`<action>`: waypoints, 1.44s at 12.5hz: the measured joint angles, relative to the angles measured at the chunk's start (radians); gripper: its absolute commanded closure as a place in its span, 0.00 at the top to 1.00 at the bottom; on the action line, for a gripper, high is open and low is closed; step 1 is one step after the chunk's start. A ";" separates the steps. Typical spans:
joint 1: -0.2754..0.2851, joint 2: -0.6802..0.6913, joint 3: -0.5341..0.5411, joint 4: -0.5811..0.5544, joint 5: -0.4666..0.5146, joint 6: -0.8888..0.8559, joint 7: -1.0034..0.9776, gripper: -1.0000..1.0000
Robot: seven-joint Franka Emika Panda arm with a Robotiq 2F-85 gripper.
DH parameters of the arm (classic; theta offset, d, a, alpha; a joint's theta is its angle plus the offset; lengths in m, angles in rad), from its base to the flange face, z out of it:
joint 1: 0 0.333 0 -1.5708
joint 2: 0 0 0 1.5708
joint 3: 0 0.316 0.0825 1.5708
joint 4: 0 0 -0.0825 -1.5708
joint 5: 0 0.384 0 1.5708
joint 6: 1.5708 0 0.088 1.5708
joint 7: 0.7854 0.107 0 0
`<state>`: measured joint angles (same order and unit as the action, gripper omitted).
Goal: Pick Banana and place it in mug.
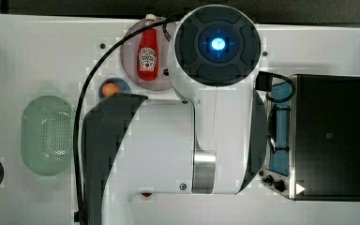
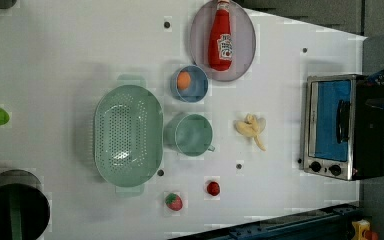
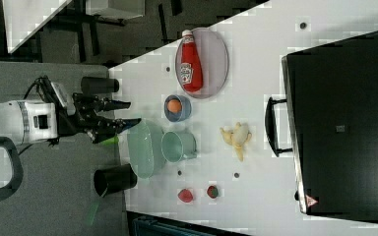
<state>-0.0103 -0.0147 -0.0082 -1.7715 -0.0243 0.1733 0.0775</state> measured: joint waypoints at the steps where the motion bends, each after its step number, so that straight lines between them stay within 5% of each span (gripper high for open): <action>1: -0.001 -0.029 -0.003 -0.011 0.006 -0.119 0.000 0.74; 3: -0.001 -0.141 -0.015 -0.056 0.016 -0.221 0.000 1.00; 8: -0.006 -0.293 -0.054 -0.087 0.014 -0.097 0.000 1.00; 18: -0.012 0.052 -0.027 -0.609 0.035 0.493 0.000 1.00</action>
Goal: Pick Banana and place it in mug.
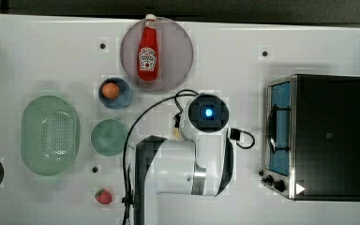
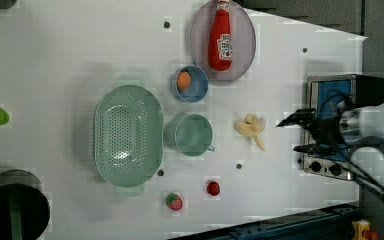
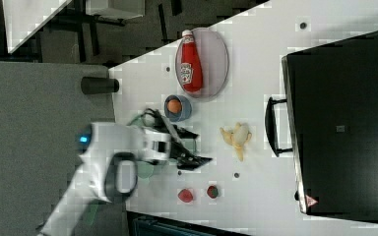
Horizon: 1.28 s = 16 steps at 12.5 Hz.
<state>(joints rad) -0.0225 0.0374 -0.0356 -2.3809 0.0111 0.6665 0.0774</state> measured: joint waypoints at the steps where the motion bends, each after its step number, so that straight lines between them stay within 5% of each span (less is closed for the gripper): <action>1: -0.001 0.026 0.002 -0.029 -0.001 0.048 0.000 1.00; 12: 0.000 0.326 -0.009 -0.074 0.010 0.499 0.000 0.97; 16: 0.024 0.370 0.014 -0.078 0.004 0.562 0.000 0.49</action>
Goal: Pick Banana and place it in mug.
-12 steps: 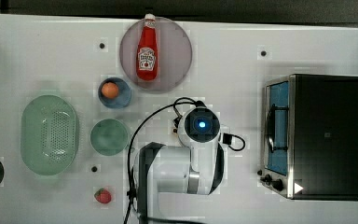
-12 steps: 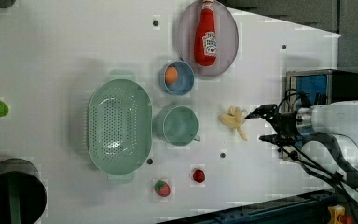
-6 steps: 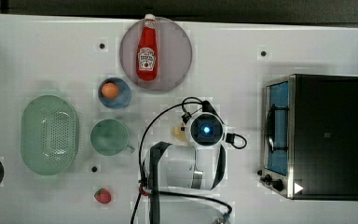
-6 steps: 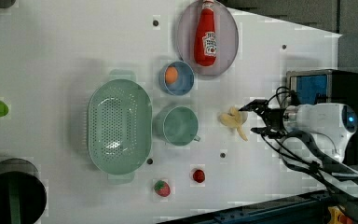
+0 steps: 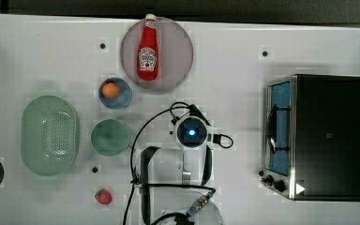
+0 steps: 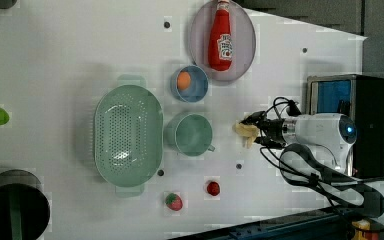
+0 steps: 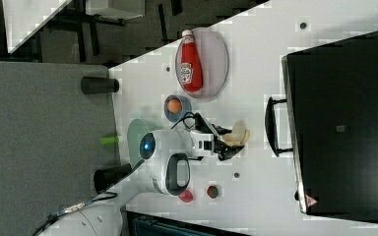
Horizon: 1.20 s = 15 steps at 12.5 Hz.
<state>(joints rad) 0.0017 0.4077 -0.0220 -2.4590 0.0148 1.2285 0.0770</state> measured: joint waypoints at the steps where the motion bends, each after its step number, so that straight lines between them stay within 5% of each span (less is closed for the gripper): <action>1: 0.007 0.000 -0.001 0.004 0.011 0.000 0.000 0.38; 2: 0.012 -0.004 -0.003 0.008 0.016 0.009 0.000 0.27; 7: -0.015 -0.092 -0.001 0.008 0.000 -0.070 0.000 0.27; 12: -0.028 -0.416 -0.047 0.025 -0.010 -0.498 0.000 0.27; 15: -0.039 -0.574 -0.043 0.191 -0.010 -0.729 0.000 0.27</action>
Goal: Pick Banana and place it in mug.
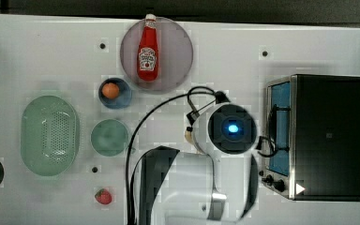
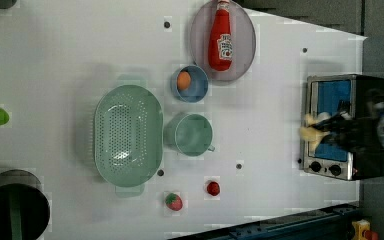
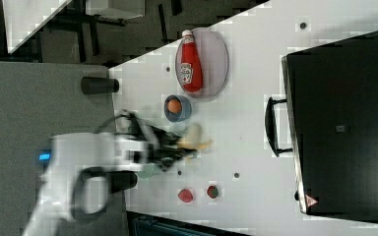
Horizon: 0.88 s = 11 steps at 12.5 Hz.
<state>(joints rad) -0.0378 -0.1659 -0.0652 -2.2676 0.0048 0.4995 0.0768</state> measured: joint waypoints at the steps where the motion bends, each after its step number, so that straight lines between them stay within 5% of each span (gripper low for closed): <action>1: 0.003 -0.036 0.000 0.039 0.005 -0.012 0.000 0.27; 6: 0.003 -0.174 0.117 0.029 0.023 -0.056 0.063 0.27; 11: 0.045 -0.022 0.370 0.014 0.086 -0.050 0.251 0.27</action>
<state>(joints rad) 0.0074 -0.1877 0.3047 -2.2539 0.0912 0.4492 0.3281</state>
